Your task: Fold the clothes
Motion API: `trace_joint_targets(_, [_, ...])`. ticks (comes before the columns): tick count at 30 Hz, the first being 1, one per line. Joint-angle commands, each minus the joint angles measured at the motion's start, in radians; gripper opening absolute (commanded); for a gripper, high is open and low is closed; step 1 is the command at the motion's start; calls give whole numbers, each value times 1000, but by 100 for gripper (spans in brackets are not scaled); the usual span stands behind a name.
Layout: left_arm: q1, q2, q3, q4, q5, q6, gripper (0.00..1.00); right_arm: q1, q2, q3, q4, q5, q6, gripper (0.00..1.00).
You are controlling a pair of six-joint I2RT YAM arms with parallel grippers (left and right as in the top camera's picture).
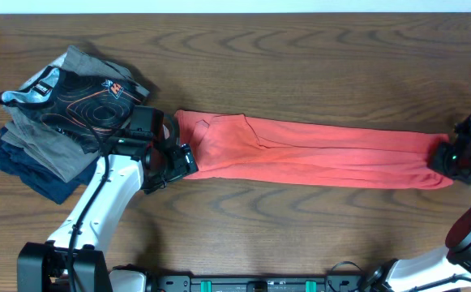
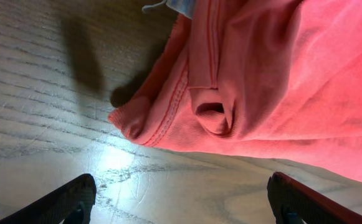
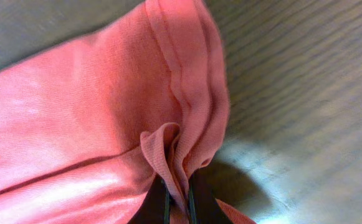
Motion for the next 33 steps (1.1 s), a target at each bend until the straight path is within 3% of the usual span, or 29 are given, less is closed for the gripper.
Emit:
trace_joint_targets(1, [0, 2, 0, -3, -9, 9, 90, 42, -103, 84, -45, -1, 40, 1])
trace_joint_targets(9, [0, 2, 0, -3, -9, 9, 90, 259, -180, 90, -205, 13, 51, 1])
trace_joint_targets(15, [0, 2, 0, -4, -9, 9, 90, 437, -179, 89, -275, 21, 174, 1])
trace_joint_targets(33, [0, 2, -1, -23, -9, 9, 90, 809, -145, 75, -232, 72, 381, 1])
